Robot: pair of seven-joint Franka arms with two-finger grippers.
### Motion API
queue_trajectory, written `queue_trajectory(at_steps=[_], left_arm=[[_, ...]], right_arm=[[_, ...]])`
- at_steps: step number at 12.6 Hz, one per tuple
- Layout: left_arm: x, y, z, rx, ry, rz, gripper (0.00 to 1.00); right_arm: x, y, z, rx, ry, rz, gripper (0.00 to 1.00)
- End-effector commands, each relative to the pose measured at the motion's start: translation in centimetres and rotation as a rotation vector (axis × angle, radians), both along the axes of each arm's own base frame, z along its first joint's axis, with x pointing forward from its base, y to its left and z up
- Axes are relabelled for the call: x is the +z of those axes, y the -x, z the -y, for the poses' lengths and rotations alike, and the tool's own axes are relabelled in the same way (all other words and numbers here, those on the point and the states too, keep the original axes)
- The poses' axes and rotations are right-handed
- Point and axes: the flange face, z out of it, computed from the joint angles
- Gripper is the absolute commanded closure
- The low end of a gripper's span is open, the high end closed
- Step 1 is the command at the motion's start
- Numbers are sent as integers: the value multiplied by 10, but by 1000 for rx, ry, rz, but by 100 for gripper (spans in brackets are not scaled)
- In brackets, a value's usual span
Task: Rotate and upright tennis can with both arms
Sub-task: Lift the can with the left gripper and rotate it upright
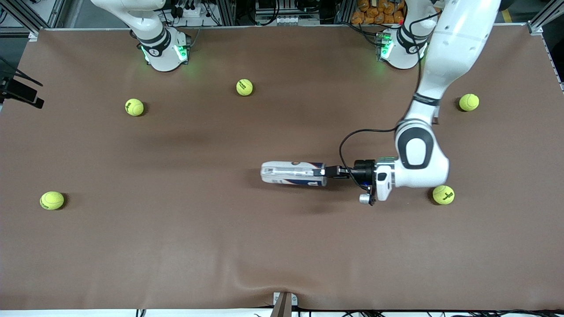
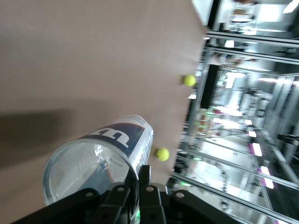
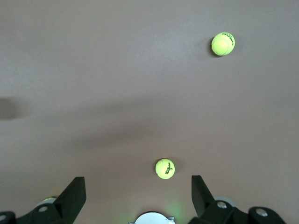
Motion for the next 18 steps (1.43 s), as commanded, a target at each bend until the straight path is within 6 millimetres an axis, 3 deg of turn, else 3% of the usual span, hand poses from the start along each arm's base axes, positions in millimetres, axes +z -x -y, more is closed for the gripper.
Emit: queue_trajectory(at_steps=[1,4,9,11,13,15,17,18], left_arm=[[64,-19,4,8,-184,-32,100],[111,-24,18,56,-423,-79,100],[160,5,49,124,-694,-77,100],[156,30,82,139,-852,-93,100],[170,46,119,221,-945,-81,100],[161,68,152,273,-1044,-68,100],[154,79,169,285,-1066,-66,100],[140,85,187,305,-1077,-82,100]], right_arm=[[8,5,-4,-24,-8,-10,0],[7,5,-12,-56,-9,-13,0],[10,2,-22,-23,-15,-2,0],[8,0,-20,-30,-12,-3,0],[0,-5,-18,-34,-17,-17,0],[5,-7,-22,-24,-13,-6,0],[6,-7,-22,-25,-16,-3,0],[6,-7,-21,-25,-14,-3,0]])
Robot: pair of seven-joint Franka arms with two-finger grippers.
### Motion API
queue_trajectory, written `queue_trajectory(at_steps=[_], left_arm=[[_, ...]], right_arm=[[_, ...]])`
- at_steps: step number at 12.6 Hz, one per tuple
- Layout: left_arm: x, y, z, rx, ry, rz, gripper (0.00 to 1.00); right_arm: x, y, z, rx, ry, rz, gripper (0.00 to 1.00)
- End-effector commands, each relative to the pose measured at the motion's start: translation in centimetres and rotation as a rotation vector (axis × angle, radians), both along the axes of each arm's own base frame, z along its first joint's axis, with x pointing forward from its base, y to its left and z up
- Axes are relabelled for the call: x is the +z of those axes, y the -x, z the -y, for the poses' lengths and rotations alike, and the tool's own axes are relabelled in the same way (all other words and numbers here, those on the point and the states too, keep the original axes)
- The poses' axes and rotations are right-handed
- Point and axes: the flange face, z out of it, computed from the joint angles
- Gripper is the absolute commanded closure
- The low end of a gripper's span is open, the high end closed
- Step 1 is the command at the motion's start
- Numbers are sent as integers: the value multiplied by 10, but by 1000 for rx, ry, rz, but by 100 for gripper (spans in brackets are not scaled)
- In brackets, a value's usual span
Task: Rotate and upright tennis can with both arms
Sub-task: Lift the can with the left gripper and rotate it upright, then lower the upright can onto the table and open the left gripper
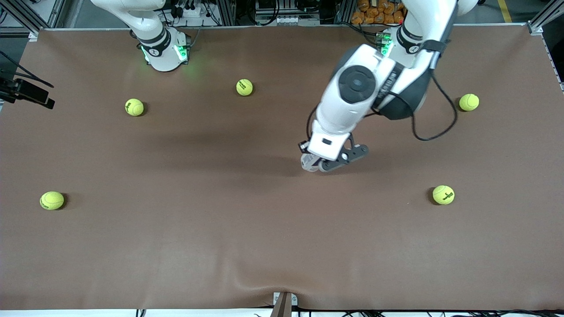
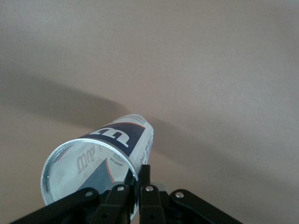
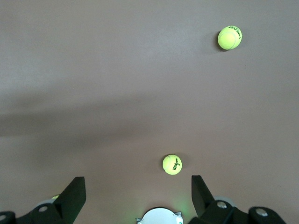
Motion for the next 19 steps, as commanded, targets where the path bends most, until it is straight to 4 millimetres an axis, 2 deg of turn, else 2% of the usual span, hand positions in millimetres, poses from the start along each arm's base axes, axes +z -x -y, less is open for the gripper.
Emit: queue_trajectory(at_steps=[1,3,5,8,10,12,13,14,15,17,18,19], left_arm=[[-18,7,37,60,-45,17,100],[-32,5,49,81,-43,24,100],[-36,1,56,115,-6,53,100],[-61,18,79,99,-26,44,100],[-64,20,82,89,-38,50,100],[-72,25,87,79,-47,46,100],[-73,25,87,79,-48,45,97],[-78,25,87,78,-53,42,73],[-79,25,88,80,-53,41,56],[-80,26,93,100,-35,56,29],[-79,24,93,110,-23,69,12],[-76,23,94,105,-14,78,0]], right_arm=[[6,-4,-1,-7,-14,6,0],[6,-4,-2,-6,-13,8,0],[6,-5,-3,-4,-15,10,0],[2,-11,-14,15,-14,20,0],[-6,-16,-21,29,-11,9,0],[-5,-20,-24,32,-9,30,0],[-4,-21,-24,32,-9,41,0],[-4,-21,-24,32,-8,46,0],[-3,-21,-24,32,-8,47,0],[1,-21,-23,30,-9,55,0],[1,-21,-23,30,-9,55,0],[1,-21,-23,30,-9,55,0]])
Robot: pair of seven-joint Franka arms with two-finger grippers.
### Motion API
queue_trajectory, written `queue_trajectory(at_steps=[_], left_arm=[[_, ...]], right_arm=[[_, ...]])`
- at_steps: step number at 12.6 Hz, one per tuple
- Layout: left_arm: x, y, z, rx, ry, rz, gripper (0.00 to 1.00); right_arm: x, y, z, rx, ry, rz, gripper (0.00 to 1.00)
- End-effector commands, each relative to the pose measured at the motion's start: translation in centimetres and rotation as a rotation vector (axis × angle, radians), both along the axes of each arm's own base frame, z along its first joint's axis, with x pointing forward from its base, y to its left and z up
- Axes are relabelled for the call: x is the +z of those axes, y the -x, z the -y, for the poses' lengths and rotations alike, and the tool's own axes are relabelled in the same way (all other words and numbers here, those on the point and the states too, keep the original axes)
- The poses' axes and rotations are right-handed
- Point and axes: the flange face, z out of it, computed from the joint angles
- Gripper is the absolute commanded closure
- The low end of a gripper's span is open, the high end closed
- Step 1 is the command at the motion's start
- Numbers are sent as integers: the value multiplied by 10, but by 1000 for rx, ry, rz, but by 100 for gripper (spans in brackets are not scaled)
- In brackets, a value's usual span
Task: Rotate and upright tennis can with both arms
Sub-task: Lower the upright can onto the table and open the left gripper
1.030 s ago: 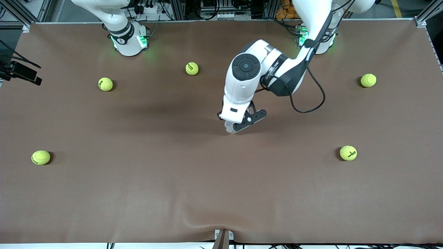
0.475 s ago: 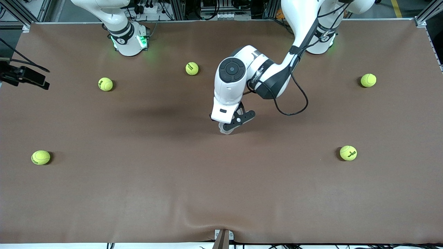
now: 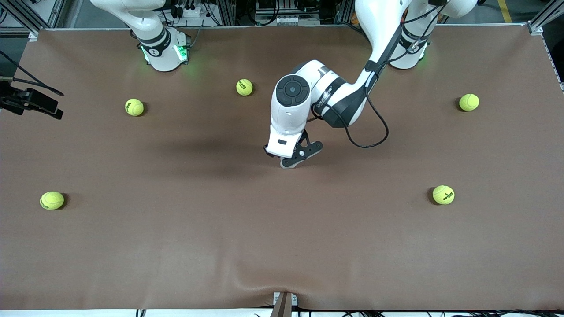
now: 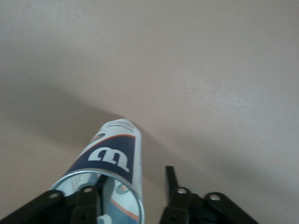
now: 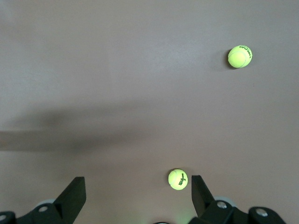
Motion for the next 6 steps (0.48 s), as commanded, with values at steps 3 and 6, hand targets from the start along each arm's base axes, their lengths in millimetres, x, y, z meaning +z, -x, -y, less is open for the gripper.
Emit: queue_trajectory(at_steps=[3,6], left_arm=[[45,-8,-1,28,41,81,0],[92,-25,-30,74,81,110,0]], right_arm=[[6,-3,-2,-9,-11,9,0],[6,-3,-2,-9,-11,9,0]])
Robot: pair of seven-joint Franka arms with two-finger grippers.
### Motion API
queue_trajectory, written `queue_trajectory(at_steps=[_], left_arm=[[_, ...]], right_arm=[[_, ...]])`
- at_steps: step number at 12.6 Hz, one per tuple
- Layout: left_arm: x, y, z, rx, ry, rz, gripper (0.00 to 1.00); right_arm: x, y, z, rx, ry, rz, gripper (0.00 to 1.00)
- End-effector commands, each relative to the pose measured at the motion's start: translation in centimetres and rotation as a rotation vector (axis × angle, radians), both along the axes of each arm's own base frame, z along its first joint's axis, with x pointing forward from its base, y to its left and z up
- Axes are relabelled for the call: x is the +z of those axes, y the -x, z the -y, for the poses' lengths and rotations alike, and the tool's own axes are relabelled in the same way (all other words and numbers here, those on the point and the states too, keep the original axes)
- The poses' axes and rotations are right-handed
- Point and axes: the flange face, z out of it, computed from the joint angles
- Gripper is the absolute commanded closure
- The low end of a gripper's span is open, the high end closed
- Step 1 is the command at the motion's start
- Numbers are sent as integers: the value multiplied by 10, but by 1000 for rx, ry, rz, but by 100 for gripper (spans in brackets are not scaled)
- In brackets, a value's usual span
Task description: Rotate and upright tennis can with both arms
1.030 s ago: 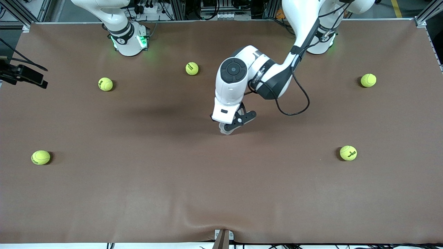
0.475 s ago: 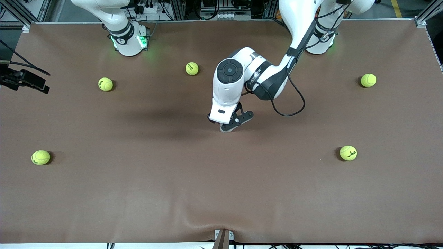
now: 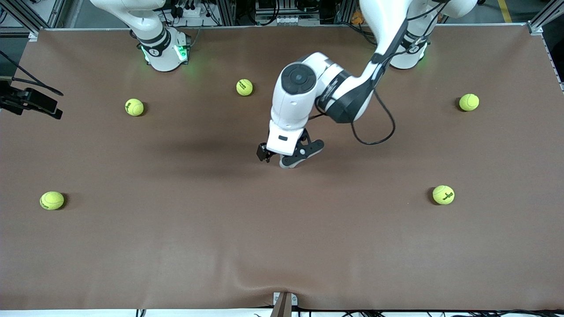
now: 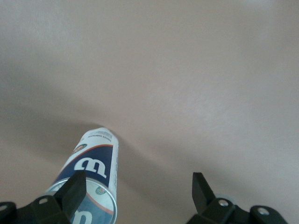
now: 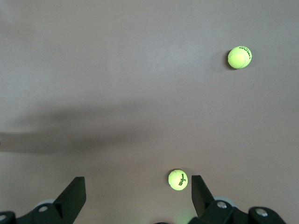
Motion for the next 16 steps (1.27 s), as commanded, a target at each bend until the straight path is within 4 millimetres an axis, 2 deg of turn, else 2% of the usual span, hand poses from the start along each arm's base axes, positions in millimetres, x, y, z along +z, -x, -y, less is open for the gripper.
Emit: queue_trajectory(at_steps=[1,3,5,10,14,16], left_arm=[[52,-14,-35,62,19,37,0],[76,-30,-67,104,27,49,0],[95,-53,-110,95,18,70,0],[109,-98,-218,-33,-59,75,0],[118,-114,-277,-82,-85,72,0],[124,-122,-315,-108,-67,64,0]], right_arm=[[5,-3,-2,-7,-11,7,0],[5,-3,-2,-7,-11,7,0],[5,-3,0,-10,-10,7,0],[5,-2,0,-10,-10,5,0],[5,-2,-1,-10,-11,4,0],[5,-2,-1,-9,-11,4,0]])
